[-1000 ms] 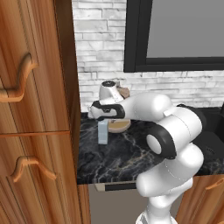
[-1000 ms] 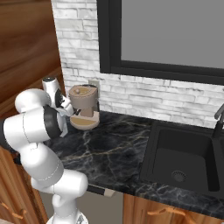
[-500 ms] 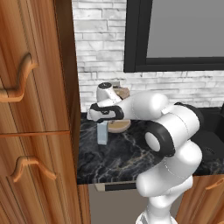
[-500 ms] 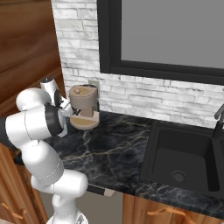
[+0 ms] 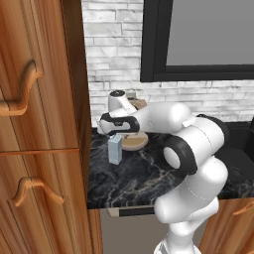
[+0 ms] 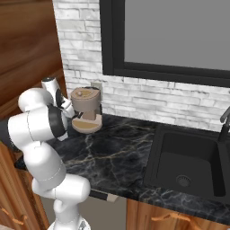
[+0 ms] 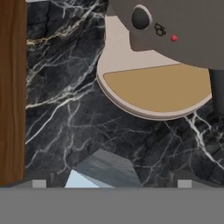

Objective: Gather the eggs and milk located in the vicinity of the sink area and place them right next to the bowl.

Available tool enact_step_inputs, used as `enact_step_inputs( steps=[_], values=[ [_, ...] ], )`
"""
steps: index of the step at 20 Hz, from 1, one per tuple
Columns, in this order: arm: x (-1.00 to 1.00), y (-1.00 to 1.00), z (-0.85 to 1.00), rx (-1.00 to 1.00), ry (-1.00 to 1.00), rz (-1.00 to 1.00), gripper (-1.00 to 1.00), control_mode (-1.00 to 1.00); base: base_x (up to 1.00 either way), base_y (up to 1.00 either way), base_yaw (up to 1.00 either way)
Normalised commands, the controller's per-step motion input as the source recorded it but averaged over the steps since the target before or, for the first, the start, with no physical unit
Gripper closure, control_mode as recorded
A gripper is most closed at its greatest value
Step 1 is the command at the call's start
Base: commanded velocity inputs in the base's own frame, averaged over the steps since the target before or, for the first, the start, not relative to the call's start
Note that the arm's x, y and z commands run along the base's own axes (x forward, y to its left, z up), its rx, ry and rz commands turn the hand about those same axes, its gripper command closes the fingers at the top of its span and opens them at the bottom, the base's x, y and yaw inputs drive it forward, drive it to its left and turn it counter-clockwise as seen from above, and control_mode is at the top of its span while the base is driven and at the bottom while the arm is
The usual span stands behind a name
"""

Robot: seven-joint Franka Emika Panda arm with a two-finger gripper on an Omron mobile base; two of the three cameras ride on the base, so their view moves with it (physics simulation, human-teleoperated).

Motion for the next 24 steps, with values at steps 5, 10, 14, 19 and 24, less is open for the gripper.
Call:
enact_step_inputs(
  steps=[5, 10, 14, 19, 24],
  values=[
    [0.00, 0.00, 0.00, 0.00, 0.00, 0.00, -1.00, -1.00, 0.00, 0.00, 0.00],
    [-0.10, 0.00, -0.09, 0.02, 0.01, 0.00, -1.00, -1.00, 0.00, 0.00, 0.00],
    [-0.14, 0.00, -0.09, 0.03, 0.00, 0.00, -1.00, -1.00, 0.00, 0.00, 0.00],
    [-0.11, 0.00, -0.11, 0.02, 0.02, 0.00, 1.00, -1.00, 0.00, 0.00, 0.00],
    [-0.04, 0.00, -0.02, 0.00, 0.02, 0.00, 1.00, -1.00, 0.00, 0.00, 0.00]
  ],
)
